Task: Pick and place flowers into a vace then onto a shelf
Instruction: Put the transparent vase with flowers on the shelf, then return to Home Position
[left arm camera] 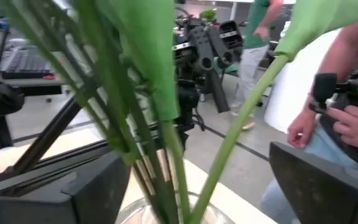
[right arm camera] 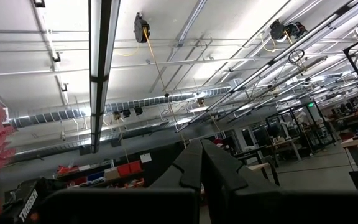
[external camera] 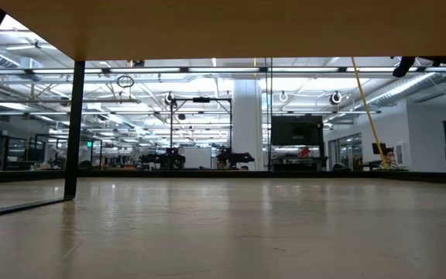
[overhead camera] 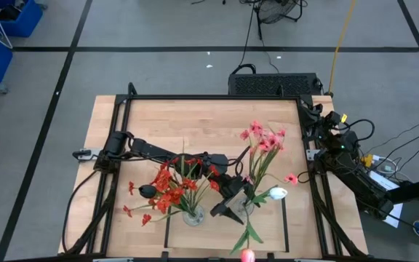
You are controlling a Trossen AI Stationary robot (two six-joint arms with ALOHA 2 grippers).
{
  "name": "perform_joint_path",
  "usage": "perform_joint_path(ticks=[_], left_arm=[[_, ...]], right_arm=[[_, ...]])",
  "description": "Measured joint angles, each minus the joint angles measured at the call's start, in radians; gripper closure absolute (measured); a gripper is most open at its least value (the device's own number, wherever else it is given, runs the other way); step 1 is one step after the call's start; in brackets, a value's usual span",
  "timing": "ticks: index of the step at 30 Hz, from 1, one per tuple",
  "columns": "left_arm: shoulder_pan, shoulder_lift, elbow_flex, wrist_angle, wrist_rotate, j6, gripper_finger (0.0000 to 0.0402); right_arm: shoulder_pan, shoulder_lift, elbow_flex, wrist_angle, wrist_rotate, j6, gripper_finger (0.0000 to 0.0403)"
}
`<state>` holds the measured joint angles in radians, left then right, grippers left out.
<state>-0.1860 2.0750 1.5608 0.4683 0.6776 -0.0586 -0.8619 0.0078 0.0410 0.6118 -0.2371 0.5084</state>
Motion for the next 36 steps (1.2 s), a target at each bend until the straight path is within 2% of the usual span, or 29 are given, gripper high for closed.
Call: perform_joint_path(ticks=[3, 11, 15, 19, 28, 36], left_arm=[[0.01, 0.0, 0.0, -0.02, -0.025, 0.004, 0.001], [0.058, 0.0, 0.0, -0.025, 0.077, 0.031, 0.0063], [0.066, 0.0, 0.0, -0.035, 0.154, 0.077, 0.0077], [0.076, 0.0, 0.0, -0.04, 0.178, 0.064, 0.0086], [0.138, -0.026, 0.0, -0.092, 0.316, 0.079, 0.0075], [0.219, -0.066, 0.0, -0.144, 0.321, 0.087, 0.0077]], right_arm=[[0.0, 0.0, 0.0, 0.0, 0.0, 0.0, 0.0403], [0.0, 0.0, 0.0, -0.003, 0.0, 0.0, 0.0403], [0.0, 0.0, 0.0, -0.003, 0.0, 0.0, 0.0403], [0.0, 0.0, 0.0, -0.003, 0.0, 0.0, 0.0403], [0.0, 0.0, 0.0, -0.003, 0.0, 0.0, 0.0403], [0.0, 0.0, 0.0, -0.008, 0.0, 0.0, 0.0403]])
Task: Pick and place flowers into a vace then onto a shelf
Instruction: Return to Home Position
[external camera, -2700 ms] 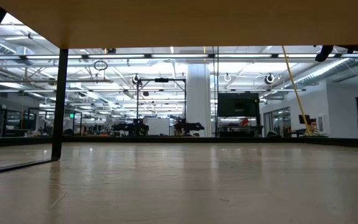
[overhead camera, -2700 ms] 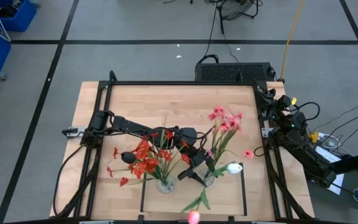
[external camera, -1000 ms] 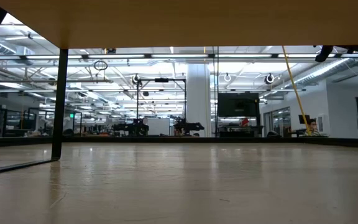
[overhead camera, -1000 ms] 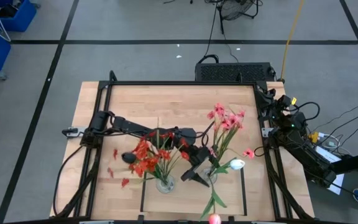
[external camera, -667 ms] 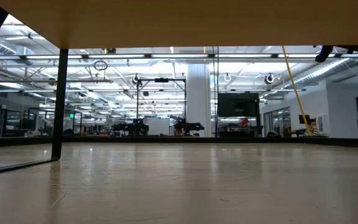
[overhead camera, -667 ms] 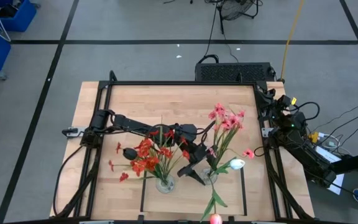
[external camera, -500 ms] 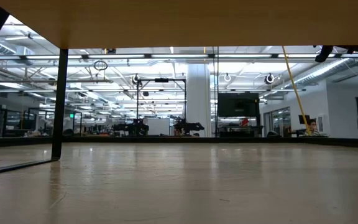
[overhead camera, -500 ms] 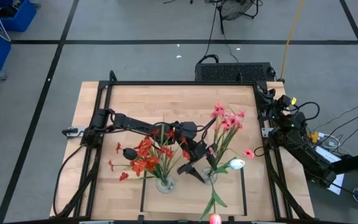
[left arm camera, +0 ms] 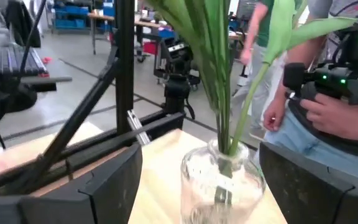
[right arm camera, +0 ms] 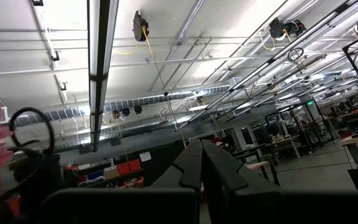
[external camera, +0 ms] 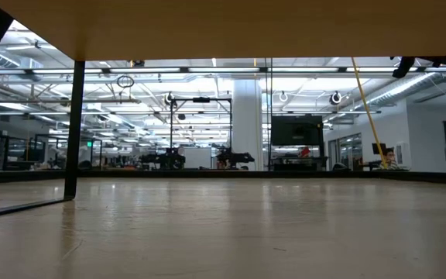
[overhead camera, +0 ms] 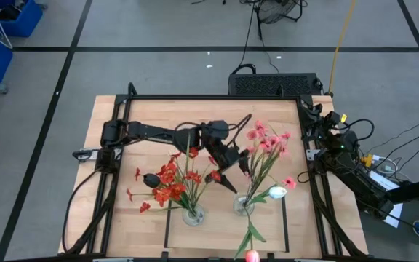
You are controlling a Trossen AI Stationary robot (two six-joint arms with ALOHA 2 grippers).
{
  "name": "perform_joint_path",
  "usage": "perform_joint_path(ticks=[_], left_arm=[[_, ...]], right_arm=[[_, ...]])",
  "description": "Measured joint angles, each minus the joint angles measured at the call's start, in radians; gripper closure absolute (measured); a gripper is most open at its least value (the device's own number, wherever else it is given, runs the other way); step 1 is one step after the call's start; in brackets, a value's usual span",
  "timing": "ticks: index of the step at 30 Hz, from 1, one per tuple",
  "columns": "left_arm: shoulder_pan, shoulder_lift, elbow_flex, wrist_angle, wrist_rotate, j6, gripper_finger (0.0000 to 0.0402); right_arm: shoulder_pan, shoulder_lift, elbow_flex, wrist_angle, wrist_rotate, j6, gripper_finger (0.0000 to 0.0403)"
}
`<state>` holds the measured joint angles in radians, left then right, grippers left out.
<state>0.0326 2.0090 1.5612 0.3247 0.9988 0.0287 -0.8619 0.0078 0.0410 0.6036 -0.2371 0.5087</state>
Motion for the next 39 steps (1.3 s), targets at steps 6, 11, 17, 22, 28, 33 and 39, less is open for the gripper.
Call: perform_joint_path(ticks=[6, 11, 17, 22, 28, 33, 39], left_arm=[[0.088, -0.006, 0.0, -0.019, -0.021, -0.052, 0.0087], [0.155, -0.067, -0.001, -0.062, -0.26, -0.04, 0.0081], [0.282, -0.15, 0.0, -0.113, -0.404, -0.006, 0.0072], [0.386, -0.322, -0.002, -0.325, -0.439, 0.046, 0.0075], [0.473, -0.524, -0.026, -0.542, -0.53, 0.115, 0.0086], [0.518, -0.707, -0.185, -0.55, -0.443, 0.107, 0.0083], [0.525, -1.026, -0.531, -0.437, -0.499, 0.037, 0.0072]], right_arm=[[0.0, 0.0, 0.0, -0.015, -0.001, 0.0, 0.0403], [0.0, 0.0, 0.0, -0.016, 0.0, 0.0, 0.0403], [0.0, 0.001, 0.0, -0.024, 0.0, 0.0, 0.0403], [0.0, 0.001, 0.0, -0.025, 0.0, 0.0, 0.0403], [0.0, 0.001, 0.0, -0.028, 0.0, 0.0, 0.0403], [0.0, 0.001, 0.0, -0.029, 0.0, 0.0, 0.0403], [0.0, 0.001, 0.0, -0.029, 0.0, 0.0, 0.0403]])
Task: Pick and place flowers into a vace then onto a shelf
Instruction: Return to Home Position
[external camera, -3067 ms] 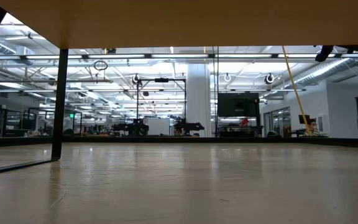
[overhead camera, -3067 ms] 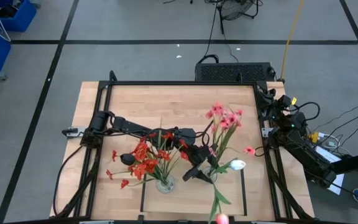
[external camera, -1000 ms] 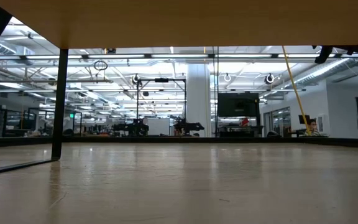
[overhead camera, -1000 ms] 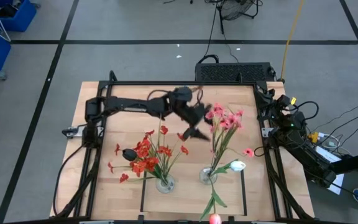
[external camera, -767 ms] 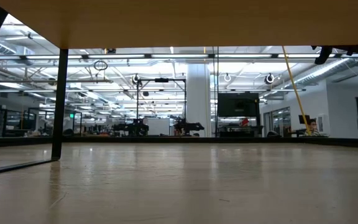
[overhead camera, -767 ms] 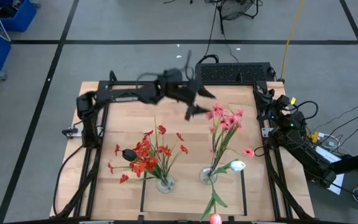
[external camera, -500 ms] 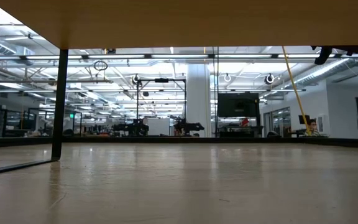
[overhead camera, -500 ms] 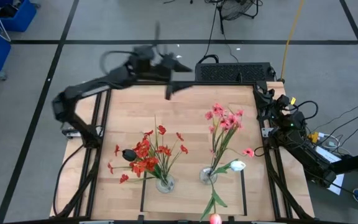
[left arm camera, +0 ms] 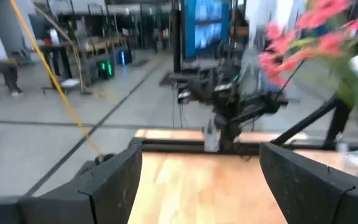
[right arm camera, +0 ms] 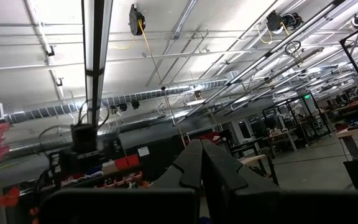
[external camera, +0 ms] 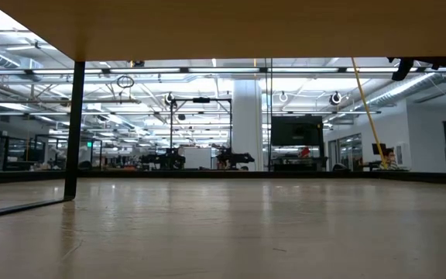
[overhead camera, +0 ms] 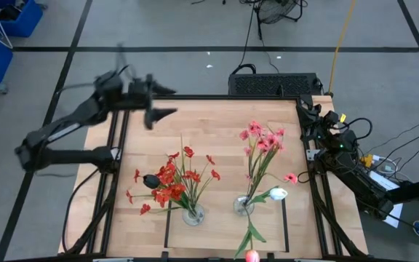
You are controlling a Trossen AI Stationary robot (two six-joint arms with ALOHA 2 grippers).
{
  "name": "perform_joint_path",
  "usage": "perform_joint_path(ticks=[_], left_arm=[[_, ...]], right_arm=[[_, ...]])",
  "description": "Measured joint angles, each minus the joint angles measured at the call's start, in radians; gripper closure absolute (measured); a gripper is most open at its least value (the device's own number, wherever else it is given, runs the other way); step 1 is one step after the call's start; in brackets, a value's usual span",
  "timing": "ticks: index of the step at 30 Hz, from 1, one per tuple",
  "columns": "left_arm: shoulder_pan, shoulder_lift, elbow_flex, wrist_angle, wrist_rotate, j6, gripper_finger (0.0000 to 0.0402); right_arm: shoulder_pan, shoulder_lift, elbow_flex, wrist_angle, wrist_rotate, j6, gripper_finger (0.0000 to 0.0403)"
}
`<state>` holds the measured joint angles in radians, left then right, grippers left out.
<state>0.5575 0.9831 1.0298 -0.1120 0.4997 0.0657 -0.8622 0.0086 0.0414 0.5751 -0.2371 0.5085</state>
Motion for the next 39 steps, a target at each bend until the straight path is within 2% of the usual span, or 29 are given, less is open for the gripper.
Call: perform_joint_path(ticks=[4, 11, 13, 16, 19, 28, 30, 33, 39], left_arm=[[-0.012, -0.221, -0.218, 0.055, -0.08, -0.07, 0.0072], [-0.025, -0.483, -0.492, 0.047, -0.426, -0.06, 0.0084], [-0.025, -0.529, -0.559, 0.028, -0.463, -0.134, 0.0086], [-0.026, -0.591, -0.662, 0.074, -0.458, -0.184, 0.0086], [-0.035, -0.637, -0.748, 0.193, -0.336, -0.139, 0.0082], [-0.071, -0.674, -0.974, 0.464, -0.203, -0.149, 0.008], [-0.076, -0.676, -1.017, 0.498, -0.194, -0.146, 0.0083], [-0.076, -0.67, -1.02, 0.408, -0.214, -0.097, 0.0087], [-0.074, -0.67, -1.02, 0.364, -0.286, 0.005, 0.0079]], right_arm=[[0.0, 0.0, 0.0, 0.0, 0.0, 0.0, 0.0403], [0.0, 0.0, 0.0, -0.001, 0.0, 0.0, 0.0403], [0.0, 0.0, 0.0, -0.002, 0.0, 0.0, 0.0403], [0.002, 0.0, 0.0, -0.006, 0.0, 0.0, 0.0403], [0.044, -0.007, 0.0, -0.009, 0.002, 0.0, 0.0403], [0.315, -0.007, 0.0, -0.034, -0.001, 0.0, 0.0403], [0.355, -0.008, 0.0, -0.031, -0.002, 0.0, 0.0403], [0.381, -0.007, -0.011, -0.02, -0.001, 0.0, 0.0403], [0.387, -0.008, -0.027, -0.043, 0.0, -0.001, 0.0403]])
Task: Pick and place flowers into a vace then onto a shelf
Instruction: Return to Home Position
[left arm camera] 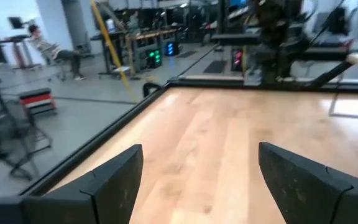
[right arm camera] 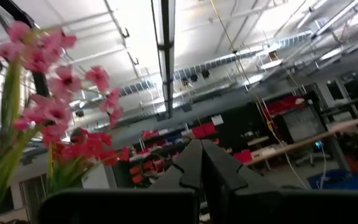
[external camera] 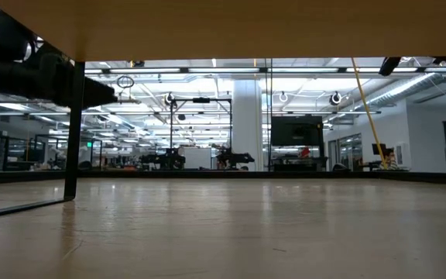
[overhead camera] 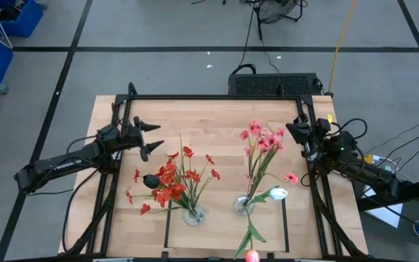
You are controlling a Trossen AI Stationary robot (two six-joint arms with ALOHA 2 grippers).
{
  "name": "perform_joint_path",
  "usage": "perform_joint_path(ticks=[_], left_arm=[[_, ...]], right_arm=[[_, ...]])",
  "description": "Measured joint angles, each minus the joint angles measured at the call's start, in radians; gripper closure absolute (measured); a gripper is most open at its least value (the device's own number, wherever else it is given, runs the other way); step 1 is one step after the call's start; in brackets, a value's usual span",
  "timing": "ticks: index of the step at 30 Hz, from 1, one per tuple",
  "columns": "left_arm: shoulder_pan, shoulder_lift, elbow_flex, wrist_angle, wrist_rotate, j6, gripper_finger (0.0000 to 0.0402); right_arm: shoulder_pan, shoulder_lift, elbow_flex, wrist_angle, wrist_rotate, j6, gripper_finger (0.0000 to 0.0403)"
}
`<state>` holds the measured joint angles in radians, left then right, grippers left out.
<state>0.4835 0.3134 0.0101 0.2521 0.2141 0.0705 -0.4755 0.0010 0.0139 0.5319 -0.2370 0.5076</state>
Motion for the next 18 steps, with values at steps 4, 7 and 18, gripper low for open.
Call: perform_joint_path(ticks=[4, 7, 18], left_arm=[[0.0, 0.001, 0.0, -0.057, -0.059, -0.001, 0.0073], [0.0, 0.0, 0.0, -0.057, -0.062, 0.003, 0.0076], [0.0, 0.0, 0.0, -0.057, -0.062, 0.0, 0.0087]], right_arm=[[-0.001, 0.002, 0.0, -0.005, 0.0, -0.001, 0.0403], [-0.001, 0.002, 0.0, 0.001, -0.001, -0.003, 0.0403], [-0.001, 0.002, 0.0, -0.001, 0.0, -0.003, 0.0403]])
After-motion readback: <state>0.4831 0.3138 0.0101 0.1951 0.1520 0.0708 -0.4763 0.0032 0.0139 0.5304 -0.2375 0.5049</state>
